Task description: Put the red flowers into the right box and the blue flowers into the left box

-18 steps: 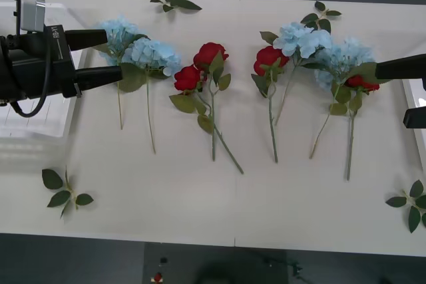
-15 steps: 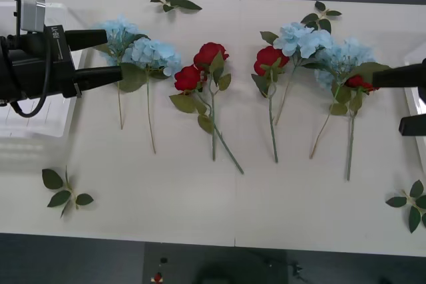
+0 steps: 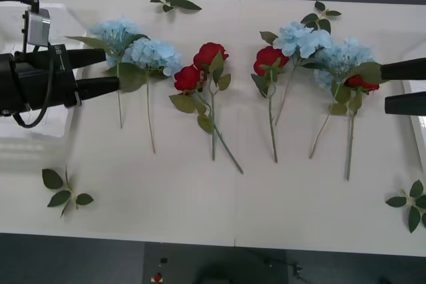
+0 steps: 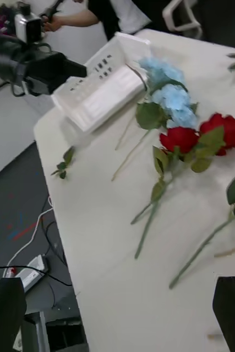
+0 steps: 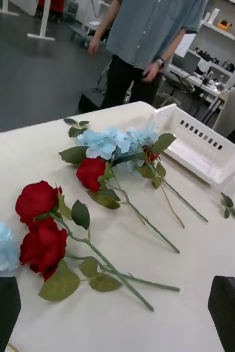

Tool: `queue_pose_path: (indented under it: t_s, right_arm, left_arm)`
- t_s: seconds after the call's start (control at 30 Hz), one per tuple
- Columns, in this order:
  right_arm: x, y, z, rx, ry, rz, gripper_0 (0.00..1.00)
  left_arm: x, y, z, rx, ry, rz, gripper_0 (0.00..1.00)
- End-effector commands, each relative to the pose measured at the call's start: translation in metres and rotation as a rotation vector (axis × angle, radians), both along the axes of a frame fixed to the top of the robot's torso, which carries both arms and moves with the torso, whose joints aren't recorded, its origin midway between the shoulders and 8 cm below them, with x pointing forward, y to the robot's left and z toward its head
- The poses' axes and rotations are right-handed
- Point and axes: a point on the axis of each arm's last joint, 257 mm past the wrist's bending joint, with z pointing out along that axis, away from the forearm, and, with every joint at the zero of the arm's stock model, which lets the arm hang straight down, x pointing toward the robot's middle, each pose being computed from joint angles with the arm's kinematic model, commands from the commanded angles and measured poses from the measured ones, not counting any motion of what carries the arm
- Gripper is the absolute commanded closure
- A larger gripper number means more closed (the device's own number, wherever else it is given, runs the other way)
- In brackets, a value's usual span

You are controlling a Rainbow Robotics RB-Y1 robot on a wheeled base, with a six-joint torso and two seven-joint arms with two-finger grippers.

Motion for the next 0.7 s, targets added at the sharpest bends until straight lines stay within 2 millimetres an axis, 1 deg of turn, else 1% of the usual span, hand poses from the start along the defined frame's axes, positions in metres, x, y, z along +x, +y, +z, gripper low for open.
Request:
queue_pose_path:
  t_s: [0.03,0.07,0.13,0.17,0.23,0.3,0.33,0.4,0.5,0.6,0.7]
  right_arm:
    - [0.009,-0.001,0.001,-0.019,0.242,-0.199,0.0]
    - [0.011,-0.003,-0.004,-0.019,0.299,-0.252,0.0]
    - [0.014,-0.007,-0.015,-0.019,0.413,-0.366,0.0]
    - [0.014,-0.008,-0.02,-0.023,0.443,-0.391,0.0]
    - [0.017,-0.014,-0.035,-0.031,0.531,-0.491,0.0]
    - [0.022,-0.019,-0.047,-0.032,0.585,-0.557,0.0]
    - [0.029,-0.024,-0.052,-0.038,0.598,-0.597,0.0]
    - [0.037,-0.031,-0.061,-0.045,0.616,-0.648,0.0]
    - [0.063,-0.046,-0.084,-0.092,0.618,-0.74,0.0]
    - [0.082,-0.053,-0.1,-0.116,0.657,-0.801,0.0]
    - [0.115,-0.065,-0.114,-0.147,0.704,-0.894,0.0]
  left_arm:
    - [0.036,0.026,0.022,0.06,0.054,0.08,0.0]
    - [0.045,0.031,0.019,0.082,0.064,0.106,0.0]
    - [0.063,0.045,0.005,0.128,0.12,0.169,0.0]
    - [0.067,0.047,0.001,0.134,0.14,0.184,0.0]
    - [0.078,0.054,-0.016,0.155,0.222,0.236,0.0]
    - [0.087,0.062,-0.029,0.168,0.268,0.283,0.0]
    - [0.093,0.067,-0.036,0.172,0.294,0.317,0.0]
    - [0.1,0.075,-0.045,0.184,0.315,0.356,0.0]
    - [0.115,0.091,-0.067,0.243,0.336,0.438,0.0]
    - [0.123,0.1,-0.078,0.279,0.341,0.484,0.0]
    - [0.132,0.107,-0.089,0.311,0.335,0.545,0.0]
